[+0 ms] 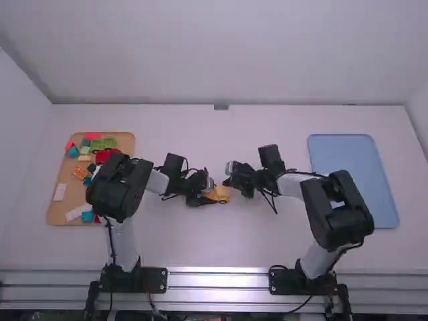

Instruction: Assemble lego blocks to make yellow taxi

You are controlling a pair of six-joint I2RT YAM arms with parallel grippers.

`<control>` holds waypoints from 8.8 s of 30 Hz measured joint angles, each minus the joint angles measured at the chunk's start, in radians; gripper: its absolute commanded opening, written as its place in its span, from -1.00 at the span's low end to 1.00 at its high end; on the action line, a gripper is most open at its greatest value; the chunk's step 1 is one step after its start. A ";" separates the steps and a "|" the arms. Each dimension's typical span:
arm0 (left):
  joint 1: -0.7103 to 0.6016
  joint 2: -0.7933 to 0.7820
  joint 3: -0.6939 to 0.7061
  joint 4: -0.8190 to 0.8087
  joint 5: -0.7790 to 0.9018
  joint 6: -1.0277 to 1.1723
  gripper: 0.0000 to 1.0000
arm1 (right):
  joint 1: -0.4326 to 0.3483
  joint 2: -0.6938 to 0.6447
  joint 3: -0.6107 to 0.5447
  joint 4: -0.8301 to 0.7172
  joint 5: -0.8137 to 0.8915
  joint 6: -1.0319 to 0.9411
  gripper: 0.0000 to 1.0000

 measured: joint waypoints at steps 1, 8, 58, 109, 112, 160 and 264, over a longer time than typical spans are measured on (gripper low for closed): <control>0.000 0.000 0.000 0.000 0.000 0.000 -0.28 | 0.003 0.000 0.000 -0.006 0.001 -0.001 -1.00; 0.000 0.000 0.000 0.000 0.000 0.001 -0.30 | 0.050 0.047 0.000 -0.013 0.047 0.029 -1.00; -0.016 0.000 0.000 0.005 -0.002 0.009 -0.43 | 0.080 0.018 -0.002 -0.087 0.157 0.090 -1.00; 0.200 -0.681 0.186 -0.577 -0.603 -0.694 0.98 | -0.052 -0.206 0.212 -0.030 -0.305 0.172 0.95; 0.242 -0.781 0.186 -0.650 -0.764 -0.885 0.98 | -0.008 -0.206 0.212 0.024 -0.323 0.183 0.98; 0.660 -0.257 1.283 -1.494 -1.138 -1.392 0.98 | 0.085 -0.206 0.212 0.302 -0.146 0.436 0.98; 0.309 -0.713 0.132 -0.345 -0.924 -1.124 -0.80 | 0.022 -0.206 0.212 0.381 0.103 0.885 0.98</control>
